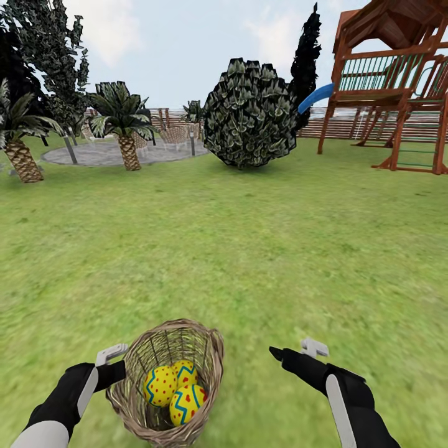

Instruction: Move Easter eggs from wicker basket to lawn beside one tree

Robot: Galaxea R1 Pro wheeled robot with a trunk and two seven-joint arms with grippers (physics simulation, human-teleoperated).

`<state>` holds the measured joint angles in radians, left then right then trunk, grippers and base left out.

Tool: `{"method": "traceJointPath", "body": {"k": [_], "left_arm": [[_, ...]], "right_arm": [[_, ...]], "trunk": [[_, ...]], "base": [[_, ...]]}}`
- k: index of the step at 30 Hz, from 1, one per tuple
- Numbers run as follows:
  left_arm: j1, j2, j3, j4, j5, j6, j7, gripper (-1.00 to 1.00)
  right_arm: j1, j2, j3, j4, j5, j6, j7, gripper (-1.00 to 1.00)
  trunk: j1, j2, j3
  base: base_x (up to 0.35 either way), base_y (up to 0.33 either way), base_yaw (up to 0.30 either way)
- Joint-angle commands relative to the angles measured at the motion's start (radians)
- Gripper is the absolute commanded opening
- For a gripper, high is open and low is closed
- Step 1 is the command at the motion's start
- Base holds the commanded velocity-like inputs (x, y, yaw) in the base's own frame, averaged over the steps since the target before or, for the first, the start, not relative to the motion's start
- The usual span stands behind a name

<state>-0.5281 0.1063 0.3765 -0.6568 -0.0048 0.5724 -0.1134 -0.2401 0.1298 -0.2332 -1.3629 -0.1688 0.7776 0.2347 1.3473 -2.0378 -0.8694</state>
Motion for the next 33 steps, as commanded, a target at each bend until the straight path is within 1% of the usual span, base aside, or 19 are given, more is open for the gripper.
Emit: {"method": "traceJointPath", "body": {"k": [1,7,33], "left_arm": [[0.0,0.0,0.004,-0.001,0.005,0.006,-0.005,-1.0],[0.0,0.0,0.004,-0.001,0.005,0.006,-0.005,-1.0],[-0.001,0.0,0.004,-0.001,0.005,0.006,-0.005,-1.0]], "right_arm": [[-0.001,0.001,-0.003,-0.001,-0.002,-0.001,0.004,1.0],[-0.001,-0.001,-0.003,-0.001,-0.006,-0.015,0.005,1.0],[-0.001,0.002,-0.004,-0.001,-0.005,-0.018,-0.002,1.0]], "trunk": [[-0.004,0.007,0.002],[-0.027,0.049,0.021],[-0.127,0.231,0.103]], "base": [[0.0,0.0,0.0],[0.0,0.0,0.0],[0.0,0.0,0.0]]}}
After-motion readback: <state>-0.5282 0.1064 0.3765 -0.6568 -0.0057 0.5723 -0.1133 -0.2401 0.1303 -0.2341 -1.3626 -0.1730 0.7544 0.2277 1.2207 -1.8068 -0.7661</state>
